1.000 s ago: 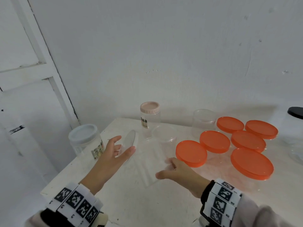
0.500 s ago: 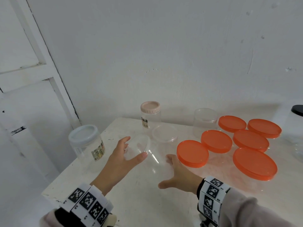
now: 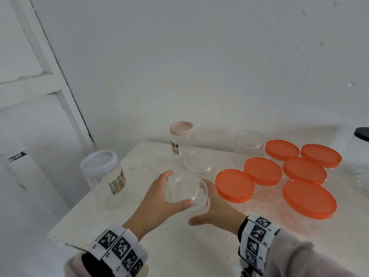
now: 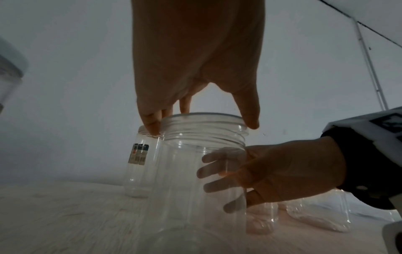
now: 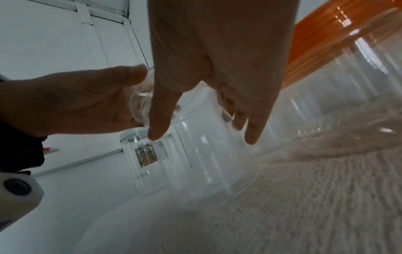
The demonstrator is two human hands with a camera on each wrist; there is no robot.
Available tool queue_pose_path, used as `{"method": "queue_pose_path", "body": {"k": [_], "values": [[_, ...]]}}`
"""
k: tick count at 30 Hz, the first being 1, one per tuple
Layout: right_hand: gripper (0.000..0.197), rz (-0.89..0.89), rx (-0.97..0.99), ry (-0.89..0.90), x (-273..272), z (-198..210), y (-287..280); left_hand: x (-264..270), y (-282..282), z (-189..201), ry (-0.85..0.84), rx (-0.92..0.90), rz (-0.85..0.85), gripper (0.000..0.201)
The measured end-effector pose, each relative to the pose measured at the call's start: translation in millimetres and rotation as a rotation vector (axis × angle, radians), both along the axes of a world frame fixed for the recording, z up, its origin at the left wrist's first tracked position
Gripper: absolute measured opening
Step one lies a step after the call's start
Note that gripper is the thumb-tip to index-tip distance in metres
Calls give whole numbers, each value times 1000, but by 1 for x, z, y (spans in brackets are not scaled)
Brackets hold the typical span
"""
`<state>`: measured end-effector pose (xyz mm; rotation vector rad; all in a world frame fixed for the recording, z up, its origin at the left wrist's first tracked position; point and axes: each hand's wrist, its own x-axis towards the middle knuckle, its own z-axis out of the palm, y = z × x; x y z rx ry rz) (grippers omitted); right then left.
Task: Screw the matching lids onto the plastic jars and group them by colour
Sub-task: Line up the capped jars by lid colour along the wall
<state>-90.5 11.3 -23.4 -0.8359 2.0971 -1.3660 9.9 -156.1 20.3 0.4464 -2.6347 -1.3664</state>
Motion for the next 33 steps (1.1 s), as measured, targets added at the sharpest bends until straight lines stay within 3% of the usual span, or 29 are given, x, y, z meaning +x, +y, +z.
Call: {"method": "queue_pose_path", "body": {"k": [5,17,22,25,29,33], "values": [[101,1,-35,-8,0,2,0,-7,13,1,9,-144,-24,103],[106,-29,-20,-19,1,0,2,-16,21,-2,10,-251,-20,104],[122,13,21,-18,0,12,3,-13,9,-11,-21,-78,-56,128],[131,53,82,86,-3,32,7,-6,-2,-19,-41,84,-75,142],[116,193,211,229,-8,63,2,1,-12,-31,-77,230,-121,135],[110,358,449,409,-10,83,-16,-2,-7,-39,-61,252,-155,128]]}}
